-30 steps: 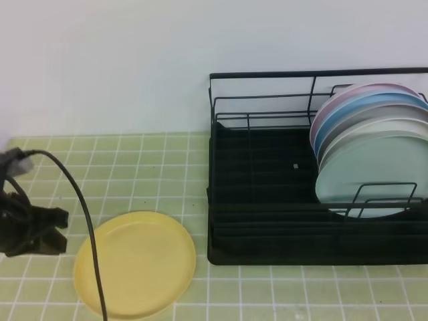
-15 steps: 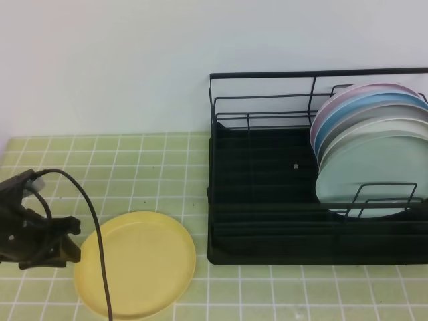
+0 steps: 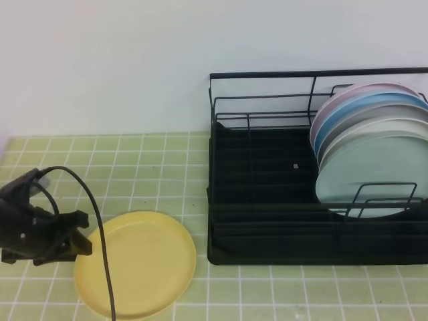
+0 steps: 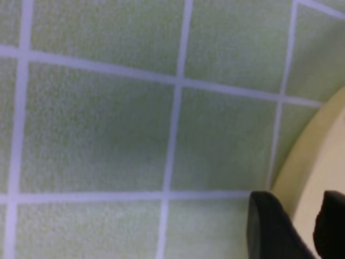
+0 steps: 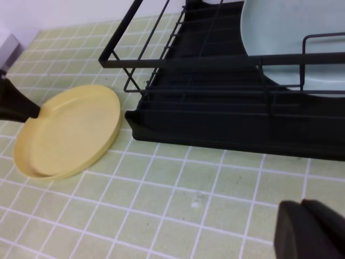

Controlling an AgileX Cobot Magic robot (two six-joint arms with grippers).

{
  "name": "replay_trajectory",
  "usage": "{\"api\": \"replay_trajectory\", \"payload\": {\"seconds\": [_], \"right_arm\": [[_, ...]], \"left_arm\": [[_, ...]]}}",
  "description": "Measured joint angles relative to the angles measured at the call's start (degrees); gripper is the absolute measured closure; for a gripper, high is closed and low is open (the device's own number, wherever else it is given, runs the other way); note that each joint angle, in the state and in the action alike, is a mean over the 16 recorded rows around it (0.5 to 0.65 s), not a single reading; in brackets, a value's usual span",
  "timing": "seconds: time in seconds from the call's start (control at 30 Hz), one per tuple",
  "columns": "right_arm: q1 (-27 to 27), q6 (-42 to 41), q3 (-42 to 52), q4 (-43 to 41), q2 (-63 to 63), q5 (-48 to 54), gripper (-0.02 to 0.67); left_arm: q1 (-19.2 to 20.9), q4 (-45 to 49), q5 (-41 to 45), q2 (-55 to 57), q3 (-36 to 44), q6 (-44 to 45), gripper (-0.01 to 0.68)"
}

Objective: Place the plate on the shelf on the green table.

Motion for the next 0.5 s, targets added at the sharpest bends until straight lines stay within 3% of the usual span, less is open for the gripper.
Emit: {"api": "replay_trajectory", "payload": {"seconds": [0.5], "right_arm": [[0.0,-1.71,0.0,0.01,0.0,0.11,0.652]], "left_arm": [[0.16,-2.22,0.05,0.98,-0.25,4.66,0.618]]}}
